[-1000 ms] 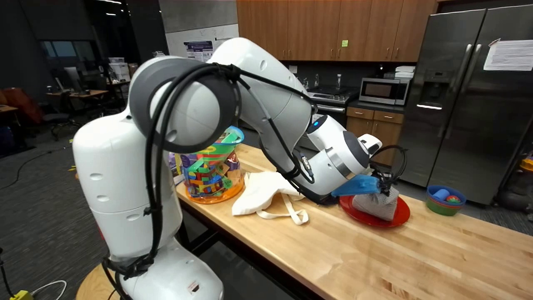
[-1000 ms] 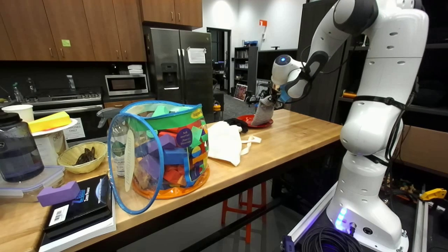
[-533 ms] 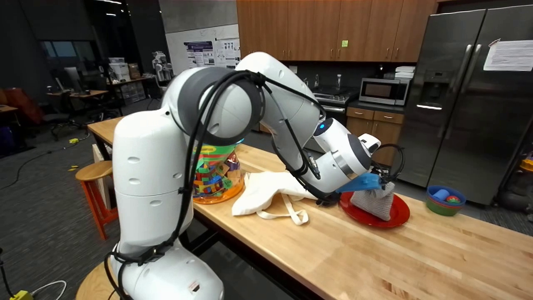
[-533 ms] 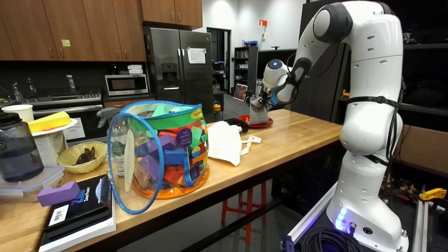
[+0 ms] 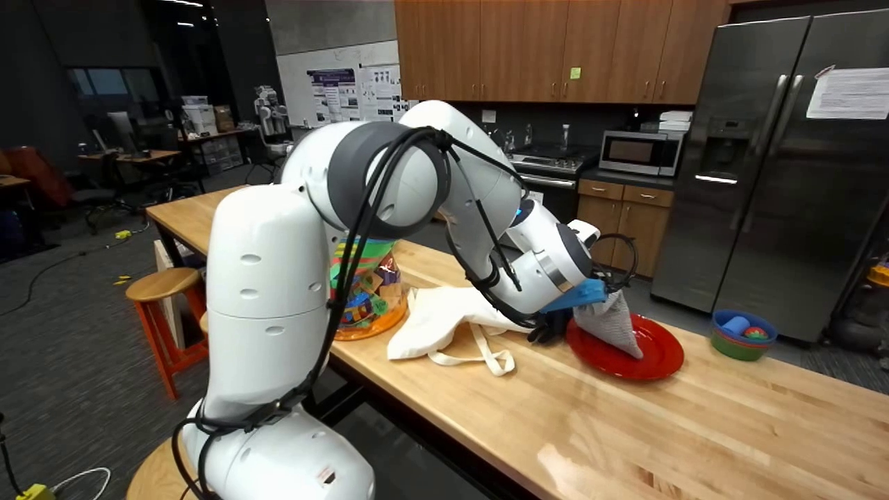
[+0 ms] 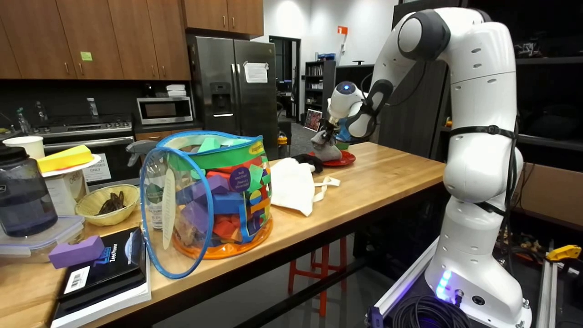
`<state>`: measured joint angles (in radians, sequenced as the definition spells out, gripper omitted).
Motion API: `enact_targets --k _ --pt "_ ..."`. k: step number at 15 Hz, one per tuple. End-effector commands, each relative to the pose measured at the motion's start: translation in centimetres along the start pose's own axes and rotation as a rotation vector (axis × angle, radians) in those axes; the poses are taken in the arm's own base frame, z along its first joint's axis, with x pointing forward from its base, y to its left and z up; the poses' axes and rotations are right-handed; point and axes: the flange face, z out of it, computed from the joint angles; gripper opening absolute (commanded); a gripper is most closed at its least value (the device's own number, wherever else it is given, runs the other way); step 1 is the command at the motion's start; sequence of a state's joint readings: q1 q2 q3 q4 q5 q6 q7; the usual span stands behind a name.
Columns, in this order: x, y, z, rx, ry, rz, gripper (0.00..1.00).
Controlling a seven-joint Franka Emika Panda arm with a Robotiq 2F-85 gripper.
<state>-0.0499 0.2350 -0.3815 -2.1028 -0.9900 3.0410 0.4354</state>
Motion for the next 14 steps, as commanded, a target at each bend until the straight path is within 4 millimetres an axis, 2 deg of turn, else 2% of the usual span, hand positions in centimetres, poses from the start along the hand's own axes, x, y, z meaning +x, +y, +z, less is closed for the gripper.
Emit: enact_targets --k 1,3,7,11,14 --pt "0.3 -0.8 -1.5 0.008 0.032 -0.057 0.04" --pt "-0.2 -0.2 -1.4 -0.010 0.020 -0.060 0.04" --pt "-3.2 3.1 -1.1 -0.070 -0.029 -0.036 0.04" --pt "-7.6 7.4 -2.4 -0.153 -0.084 0.034 0.04" --pt "-11.5 10.4 -4.3 -0.234 -0.129 0.095 0.04"
